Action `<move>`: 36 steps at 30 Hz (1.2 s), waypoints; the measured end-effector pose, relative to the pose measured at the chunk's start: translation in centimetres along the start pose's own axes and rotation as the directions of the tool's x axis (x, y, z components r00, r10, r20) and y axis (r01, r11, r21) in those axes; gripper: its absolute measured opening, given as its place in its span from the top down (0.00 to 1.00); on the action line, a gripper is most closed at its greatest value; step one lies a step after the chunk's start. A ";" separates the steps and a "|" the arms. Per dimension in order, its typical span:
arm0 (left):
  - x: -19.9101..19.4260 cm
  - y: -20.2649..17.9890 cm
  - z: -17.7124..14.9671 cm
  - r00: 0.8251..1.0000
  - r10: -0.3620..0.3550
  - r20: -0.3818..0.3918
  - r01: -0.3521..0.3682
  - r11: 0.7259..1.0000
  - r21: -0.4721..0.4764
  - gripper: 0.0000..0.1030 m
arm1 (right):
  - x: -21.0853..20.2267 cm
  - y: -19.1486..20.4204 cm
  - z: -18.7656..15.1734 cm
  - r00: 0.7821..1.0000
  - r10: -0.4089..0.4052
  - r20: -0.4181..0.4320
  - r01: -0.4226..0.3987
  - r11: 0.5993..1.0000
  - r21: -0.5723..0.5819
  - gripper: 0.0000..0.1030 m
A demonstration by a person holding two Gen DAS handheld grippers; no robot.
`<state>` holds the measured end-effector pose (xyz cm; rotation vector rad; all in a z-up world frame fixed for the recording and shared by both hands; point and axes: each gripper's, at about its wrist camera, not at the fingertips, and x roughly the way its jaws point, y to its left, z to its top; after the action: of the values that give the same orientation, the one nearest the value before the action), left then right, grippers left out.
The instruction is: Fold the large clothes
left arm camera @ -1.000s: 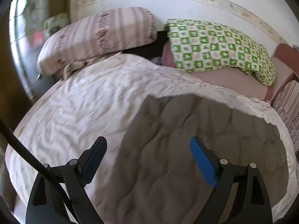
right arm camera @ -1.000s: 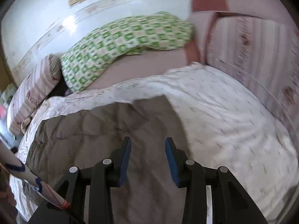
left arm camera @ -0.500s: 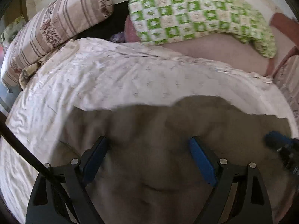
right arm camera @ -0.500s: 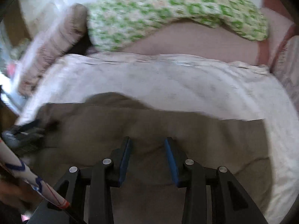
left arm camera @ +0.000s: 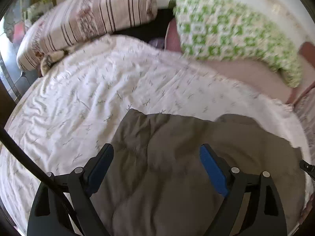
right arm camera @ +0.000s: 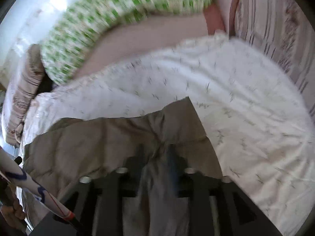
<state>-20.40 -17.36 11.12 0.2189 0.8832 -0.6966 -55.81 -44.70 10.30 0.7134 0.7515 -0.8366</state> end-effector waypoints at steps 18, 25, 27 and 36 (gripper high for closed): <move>-9.9 -2.3 -17.9 0.993 0.015 0.113 -0.023 0.998 0.066 0.13 | -10.3 8.0 -18.0 0.989 0.022 0.145 0.010 0.976 -0.220 0.50; -7.9 -2.8 -18.6 0.991 0.042 0.124 -0.056 0.992 0.109 0.11 | -6.3 7.6 -18.7 0.996 -0.034 0.077 0.051 0.970 -0.238 0.42; -7.6 -2.8 -18.6 0.991 0.041 0.125 -0.055 0.992 0.111 0.10 | -5.7 7.9 -18.9 0.996 -0.049 0.079 0.067 0.966 -0.250 0.41; -8.0 -3.4 -19.2 0.980 0.079 0.184 -0.104 0.985 0.134 0.09 | -5.7 8.5 -19.7 0.988 -0.084 0.131 0.117 0.956 -0.271 0.40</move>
<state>-38.24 -7.57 5.58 0.3186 0.6485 -0.6828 -57.03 -22.93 6.41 0.3739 0.7848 -0.8376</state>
